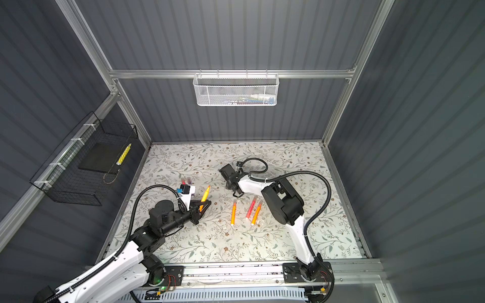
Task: Insert the pens into the pen caps
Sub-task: 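Lift the pink cap and carry it above the orange marker tip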
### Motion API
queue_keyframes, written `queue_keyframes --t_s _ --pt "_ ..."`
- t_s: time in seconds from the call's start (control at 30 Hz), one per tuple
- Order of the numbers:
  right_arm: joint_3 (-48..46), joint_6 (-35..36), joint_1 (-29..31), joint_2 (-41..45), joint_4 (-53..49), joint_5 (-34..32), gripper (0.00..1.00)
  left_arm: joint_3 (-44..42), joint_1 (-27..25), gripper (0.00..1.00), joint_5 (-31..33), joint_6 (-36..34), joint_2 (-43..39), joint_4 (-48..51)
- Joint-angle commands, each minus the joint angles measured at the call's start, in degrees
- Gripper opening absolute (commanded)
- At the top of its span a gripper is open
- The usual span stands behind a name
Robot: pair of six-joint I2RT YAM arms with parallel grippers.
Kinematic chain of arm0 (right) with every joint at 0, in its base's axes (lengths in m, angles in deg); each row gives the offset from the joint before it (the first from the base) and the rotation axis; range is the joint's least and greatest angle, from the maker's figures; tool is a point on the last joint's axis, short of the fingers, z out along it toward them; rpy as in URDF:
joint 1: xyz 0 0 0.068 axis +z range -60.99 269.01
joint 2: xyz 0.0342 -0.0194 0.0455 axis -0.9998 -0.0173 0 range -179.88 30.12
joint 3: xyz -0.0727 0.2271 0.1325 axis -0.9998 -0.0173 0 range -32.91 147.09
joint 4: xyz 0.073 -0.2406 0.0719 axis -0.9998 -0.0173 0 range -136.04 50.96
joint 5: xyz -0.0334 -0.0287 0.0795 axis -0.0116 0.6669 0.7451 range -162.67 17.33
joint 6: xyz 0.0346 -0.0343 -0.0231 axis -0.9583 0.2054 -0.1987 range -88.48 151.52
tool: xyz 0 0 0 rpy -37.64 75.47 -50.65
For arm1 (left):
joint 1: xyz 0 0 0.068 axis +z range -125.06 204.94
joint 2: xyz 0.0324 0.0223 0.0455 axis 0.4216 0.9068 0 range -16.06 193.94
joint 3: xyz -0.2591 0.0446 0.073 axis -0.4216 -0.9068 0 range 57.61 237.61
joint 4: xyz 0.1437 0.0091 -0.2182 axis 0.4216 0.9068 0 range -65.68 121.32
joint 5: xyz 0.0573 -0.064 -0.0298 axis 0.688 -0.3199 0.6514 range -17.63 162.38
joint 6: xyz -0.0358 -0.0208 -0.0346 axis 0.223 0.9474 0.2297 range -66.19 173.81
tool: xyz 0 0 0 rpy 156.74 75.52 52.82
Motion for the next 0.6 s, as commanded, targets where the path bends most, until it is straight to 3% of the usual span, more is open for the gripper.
queue_keyframes --t_s 0.0,0.1,0.27,0.37,0.57 --pt "-5.4 -1.1 -0.6 7.5 1.8 0.5 0.07 -1.4 -0.9 0.0 -4.2 -0.3 2.5 -5.3" --pt "-16.1 -3.3 -1.1 19.2 9.9 3.3 0.04 -2.9 -5.1 0.0 -1.5 -0.8 4.9 -10.4" --pt "-37.6 -11.4 -1.1 38.8 36.1 11.5 0.0 -5.3 -14.2 0.0 5.8 -1.6 11.3 -23.0" --pt "-46.0 -15.4 -0.3 44.0 49.7 13.8 0.0 -6.6 -15.7 0.0 6.4 -0.4 16.1 -30.9" --pt "-51.6 -18.2 3.1 46.7 59.8 12.8 0.0 -6.9 -16.5 0.0 7.5 0.6 20.3 -36.7"
